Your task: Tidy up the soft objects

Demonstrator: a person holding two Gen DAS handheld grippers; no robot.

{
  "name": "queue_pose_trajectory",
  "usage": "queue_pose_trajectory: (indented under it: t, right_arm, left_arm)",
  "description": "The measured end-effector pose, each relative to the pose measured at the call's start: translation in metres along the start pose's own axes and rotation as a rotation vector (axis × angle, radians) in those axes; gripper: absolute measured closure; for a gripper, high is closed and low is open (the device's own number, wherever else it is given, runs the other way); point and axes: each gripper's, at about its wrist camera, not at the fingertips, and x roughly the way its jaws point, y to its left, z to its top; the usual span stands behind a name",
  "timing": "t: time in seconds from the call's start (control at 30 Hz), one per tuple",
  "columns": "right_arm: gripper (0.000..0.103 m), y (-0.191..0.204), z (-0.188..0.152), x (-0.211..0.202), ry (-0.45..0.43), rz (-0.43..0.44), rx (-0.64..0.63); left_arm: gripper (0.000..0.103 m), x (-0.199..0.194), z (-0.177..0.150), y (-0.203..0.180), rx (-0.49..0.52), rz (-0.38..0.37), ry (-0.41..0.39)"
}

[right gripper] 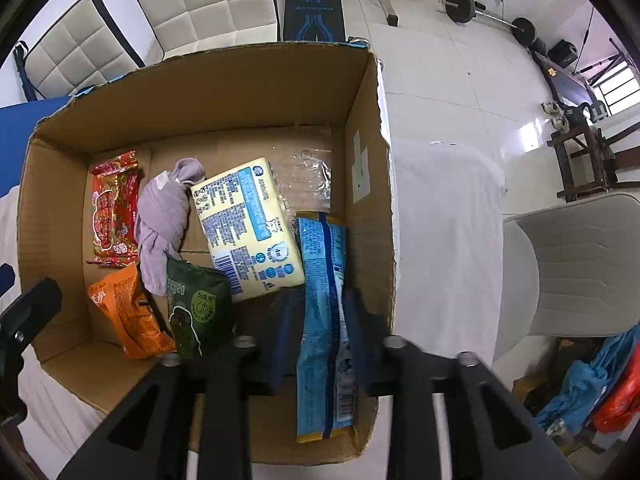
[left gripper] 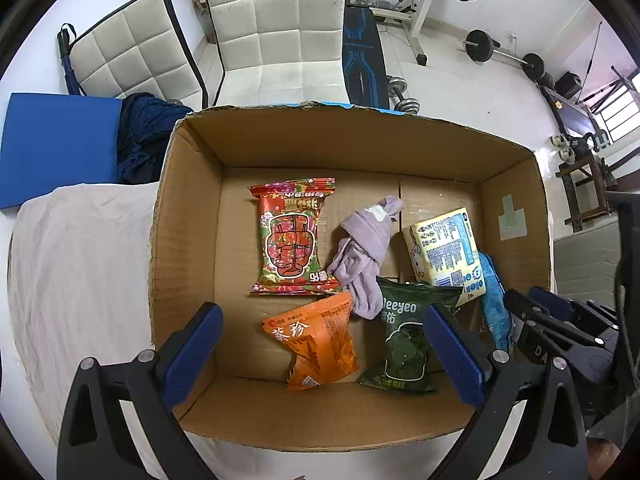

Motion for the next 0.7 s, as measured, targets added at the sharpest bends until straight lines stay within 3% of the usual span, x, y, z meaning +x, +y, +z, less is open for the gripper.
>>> queue_pose_trajectory:
  t: [0.07, 0.17, 0.23, 0.7]
  right_arm:
    - [0.042, 0.002, -0.001, -0.002, -0.005, 0.011, -0.003]
    - [0.021, 0.006, -0.007, -0.007, -0.016, 0.048, 0.002]
    - [0.014, 0.009, -0.011, -0.006, -0.006, 0.081, 0.008]
    - [0.01, 0.026, -0.043, -0.014, -0.028, 0.088, 0.004]
  left_arm:
    - [0.0, -0.001, 0.0, -0.001, 0.004, 0.006, -0.001]
    - [0.0, -0.002, -0.002, 0.0, 0.002, 0.006, -0.005]
    - [0.0, -0.004, -0.003, 0.0, 0.005, 0.01, -0.009]
    - [0.0, -0.014, -0.026, 0.018, -0.024, 0.026, -0.062]
